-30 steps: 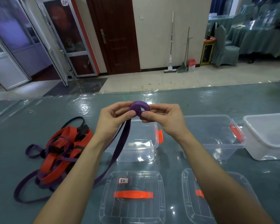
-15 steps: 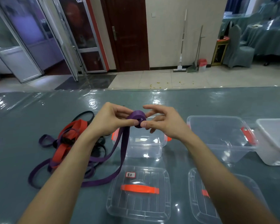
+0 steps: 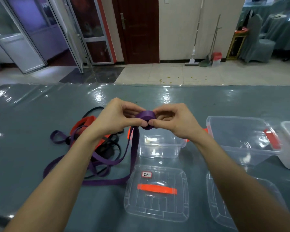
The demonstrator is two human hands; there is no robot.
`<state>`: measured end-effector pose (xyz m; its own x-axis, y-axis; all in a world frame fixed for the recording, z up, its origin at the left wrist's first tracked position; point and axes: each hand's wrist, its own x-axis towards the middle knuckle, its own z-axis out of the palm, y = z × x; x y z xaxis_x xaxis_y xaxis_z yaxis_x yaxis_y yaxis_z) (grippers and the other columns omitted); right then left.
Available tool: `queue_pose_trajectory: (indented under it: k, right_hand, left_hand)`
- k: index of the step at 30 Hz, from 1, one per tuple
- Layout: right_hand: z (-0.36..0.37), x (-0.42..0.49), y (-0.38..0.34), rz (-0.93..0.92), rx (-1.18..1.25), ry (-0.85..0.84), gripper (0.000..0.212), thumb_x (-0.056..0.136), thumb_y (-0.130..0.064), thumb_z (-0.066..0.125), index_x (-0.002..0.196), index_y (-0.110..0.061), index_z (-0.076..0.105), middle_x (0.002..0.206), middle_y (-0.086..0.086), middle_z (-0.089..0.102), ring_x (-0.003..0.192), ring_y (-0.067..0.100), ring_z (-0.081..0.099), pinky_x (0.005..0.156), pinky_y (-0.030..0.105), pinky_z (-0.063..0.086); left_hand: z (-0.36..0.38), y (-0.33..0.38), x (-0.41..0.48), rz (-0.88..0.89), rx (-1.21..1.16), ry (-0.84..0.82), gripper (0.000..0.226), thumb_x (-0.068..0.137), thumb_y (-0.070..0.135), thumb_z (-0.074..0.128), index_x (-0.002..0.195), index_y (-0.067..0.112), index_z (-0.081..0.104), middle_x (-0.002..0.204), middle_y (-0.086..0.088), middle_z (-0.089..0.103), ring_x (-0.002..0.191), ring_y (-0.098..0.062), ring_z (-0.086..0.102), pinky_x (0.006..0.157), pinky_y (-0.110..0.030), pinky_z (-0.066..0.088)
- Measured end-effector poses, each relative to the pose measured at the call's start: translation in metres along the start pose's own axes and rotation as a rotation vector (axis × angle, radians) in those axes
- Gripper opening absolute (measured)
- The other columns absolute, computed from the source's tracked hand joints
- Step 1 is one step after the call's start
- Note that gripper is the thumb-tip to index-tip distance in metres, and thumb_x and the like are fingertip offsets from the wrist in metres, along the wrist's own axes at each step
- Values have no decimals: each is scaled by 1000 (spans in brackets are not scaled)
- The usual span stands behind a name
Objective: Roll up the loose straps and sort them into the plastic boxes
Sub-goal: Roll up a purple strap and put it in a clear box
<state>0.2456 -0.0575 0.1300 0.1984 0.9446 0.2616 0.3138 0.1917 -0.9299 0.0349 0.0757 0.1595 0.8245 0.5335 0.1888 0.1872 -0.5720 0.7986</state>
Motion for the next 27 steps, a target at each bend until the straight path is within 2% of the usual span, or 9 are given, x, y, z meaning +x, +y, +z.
queue_pose_trajectory:
  k: [2, 4, 8, 10, 13, 15, 17, 20, 27]
  right_hand:
    - [6, 5, -3, -32, 48, 64, 25, 81, -5, 91, 104, -6, 81, 87, 14, 79, 76, 26, 75, 86, 41, 64]
    - [11, 10, -5, -57, 96, 98, 25, 82, -4, 90, 104, -13, 81, 92, 15, 80, 80, 33, 78, 87, 41, 65]
    - [29, 21, -7, -36, 245, 91, 22, 87, -5, 86, 106, -16, 81, 96, 14, 82, 85, 33, 81, 87, 37, 65]
    - [43, 26, -8, -1, 305, 123, 22, 88, -8, 85, 109, -11, 80, 97, 15, 82, 84, 32, 81, 87, 34, 64]
    - [60, 32, -11, 51, 352, 127, 29, 87, -12, 84, 114, -4, 77, 103, 19, 81, 93, 38, 80, 93, 43, 64]
    - [66, 36, -14, 79, 349, 94, 31, 89, -4, 82, 118, 2, 74, 108, 23, 79, 93, 42, 79, 92, 47, 65]
    - [72, 41, -21, 94, 295, 56, 32, 89, 0, 82, 119, 3, 72, 107, 21, 78, 84, 38, 80, 82, 40, 67]
    - [82, 47, -33, 78, 226, 63, 22, 88, 2, 82, 109, 3, 75, 94, 15, 80, 72, 27, 80, 73, 28, 64]
    - [107, 52, -29, 68, 268, 214, 25, 89, -2, 82, 113, 6, 77, 98, 28, 77, 75, 33, 79, 79, 33, 65]
  left_hand:
    - [0, -13, -7, -1, -208, 65, 45, 75, 21, 96, 118, 23, 83, 107, 1, 85, 104, -18, 82, 96, -28, 64]
    - [2, -27, -14, -3, -366, 120, 43, 77, 15, 92, 118, 21, 82, 111, -4, 85, 108, -20, 81, 96, -28, 63]
    - [-5, -40, -18, -18, -496, 182, 34, 81, 17, 90, 114, 24, 85, 112, -8, 84, 108, -19, 81, 93, -25, 61]
    - [-15, -42, -17, -13, -511, 180, 31, 85, 21, 93, 114, 27, 86, 112, -8, 84, 108, -21, 81, 93, -25, 61]
    - [-36, -44, -17, -8, -504, 160, 30, 82, 28, 92, 112, 30, 87, 108, -8, 85, 100, -21, 83, 88, -25, 63]
    - [-53, -48, -16, 13, -415, 120, 27, 83, 27, 95, 109, 32, 87, 104, -6, 85, 97, -19, 83, 85, -22, 63]
    - [-68, -50, -14, 28, -286, 60, 24, 84, 27, 93, 107, 33, 87, 100, -1, 86, 94, -16, 83, 83, -18, 61]
    - [-87, -53, -11, 36, -189, 5, 24, 86, 22, 92, 109, 26, 86, 96, 1, 86, 92, -14, 83, 81, -16, 60]
    - [-89, -78, -14, 23, -468, 18, 41, 79, 33, 95, 117, 22, 85, 114, -10, 84, 111, -27, 81, 97, -32, 63]
